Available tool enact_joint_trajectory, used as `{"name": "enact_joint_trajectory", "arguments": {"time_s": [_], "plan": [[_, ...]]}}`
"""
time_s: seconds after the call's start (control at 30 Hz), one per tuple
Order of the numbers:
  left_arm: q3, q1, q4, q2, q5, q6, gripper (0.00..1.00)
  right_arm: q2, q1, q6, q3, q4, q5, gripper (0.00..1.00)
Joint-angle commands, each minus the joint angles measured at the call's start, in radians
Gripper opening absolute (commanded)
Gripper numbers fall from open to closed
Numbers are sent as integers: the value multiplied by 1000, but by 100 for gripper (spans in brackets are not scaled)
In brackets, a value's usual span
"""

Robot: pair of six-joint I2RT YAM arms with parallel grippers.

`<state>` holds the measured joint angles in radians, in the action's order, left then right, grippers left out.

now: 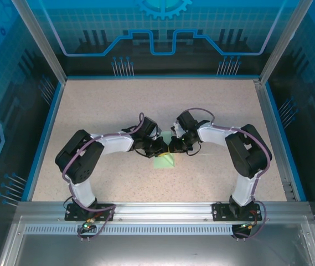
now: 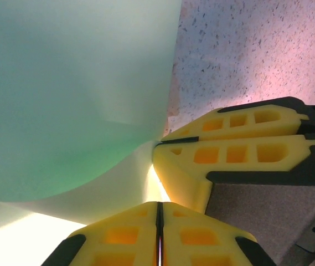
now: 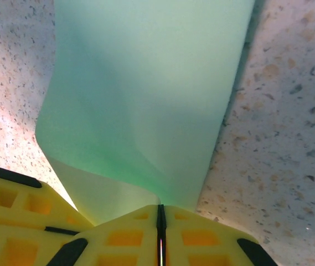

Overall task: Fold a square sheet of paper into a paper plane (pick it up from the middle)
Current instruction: Fold the triangle a second time at the center of the table.

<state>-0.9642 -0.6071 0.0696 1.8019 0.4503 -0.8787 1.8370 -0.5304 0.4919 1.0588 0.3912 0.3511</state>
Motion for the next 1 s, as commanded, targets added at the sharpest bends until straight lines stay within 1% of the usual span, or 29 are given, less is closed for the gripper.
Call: {"name": "enact_joint_trajectory", "arguments": {"time_s": [0.0, 0.97], "plan": [[-27, -9, 11, 20, 23, 33, 10, 20, -7, -17, 32, 27, -13, 10], [-38, -7, 31, 67, 17, 38, 9, 40, -3, -20, 52, 44, -43, 10]]}}
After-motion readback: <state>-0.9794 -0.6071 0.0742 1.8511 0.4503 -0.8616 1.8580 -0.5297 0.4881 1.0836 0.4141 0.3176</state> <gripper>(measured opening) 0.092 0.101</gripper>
